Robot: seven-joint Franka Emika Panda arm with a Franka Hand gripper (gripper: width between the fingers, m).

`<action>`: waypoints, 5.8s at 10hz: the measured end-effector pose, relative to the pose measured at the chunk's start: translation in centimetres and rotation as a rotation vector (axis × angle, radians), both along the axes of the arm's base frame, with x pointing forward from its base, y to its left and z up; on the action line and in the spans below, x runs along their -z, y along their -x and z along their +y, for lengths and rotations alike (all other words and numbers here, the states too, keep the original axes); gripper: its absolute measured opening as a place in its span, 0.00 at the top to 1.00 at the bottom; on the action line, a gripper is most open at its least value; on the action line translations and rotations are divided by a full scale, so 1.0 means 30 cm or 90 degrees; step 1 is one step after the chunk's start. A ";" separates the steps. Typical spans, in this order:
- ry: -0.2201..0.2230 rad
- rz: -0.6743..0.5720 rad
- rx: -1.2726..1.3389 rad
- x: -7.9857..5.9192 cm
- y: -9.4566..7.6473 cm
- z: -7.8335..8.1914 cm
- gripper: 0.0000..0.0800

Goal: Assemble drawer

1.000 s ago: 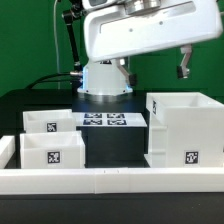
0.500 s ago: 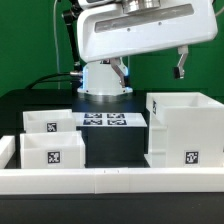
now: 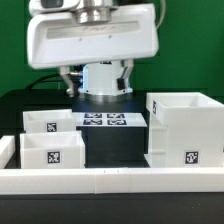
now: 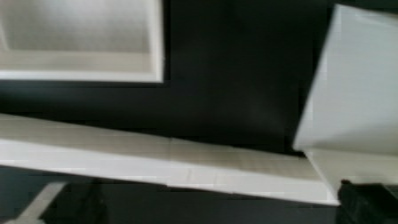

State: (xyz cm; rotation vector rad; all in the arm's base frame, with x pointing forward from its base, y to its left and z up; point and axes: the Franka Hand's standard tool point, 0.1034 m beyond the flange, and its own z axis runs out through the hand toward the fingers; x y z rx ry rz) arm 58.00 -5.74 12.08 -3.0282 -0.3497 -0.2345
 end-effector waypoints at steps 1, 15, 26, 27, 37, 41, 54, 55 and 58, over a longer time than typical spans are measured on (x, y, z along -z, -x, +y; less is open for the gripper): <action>-0.004 0.002 0.011 -0.006 -0.004 0.013 0.19; 0.037 0.027 0.001 0.282 0.129 -0.109 0.19; 0.059 0.020 0.002 0.386 0.195 -0.109 0.19; 0.059 0.020 0.002 0.386 0.195 -0.108 0.19; 0.059 0.017 0.000 0.380 0.182 -0.102 0.95; 0.064 0.005 -0.034 0.333 0.167 -0.053 0.95; 0.121 0.015 -0.493 0.307 0.210 -0.042 0.95; 0.126 0.015 -0.525 0.307 0.211 -0.046 0.95; 0.144 0.018 -0.633 0.308 0.211 -0.052 0.95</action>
Offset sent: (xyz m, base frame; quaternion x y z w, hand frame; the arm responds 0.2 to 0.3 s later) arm 0.0000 0.0000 0.0000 0.0000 0.0000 0.0000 1.0000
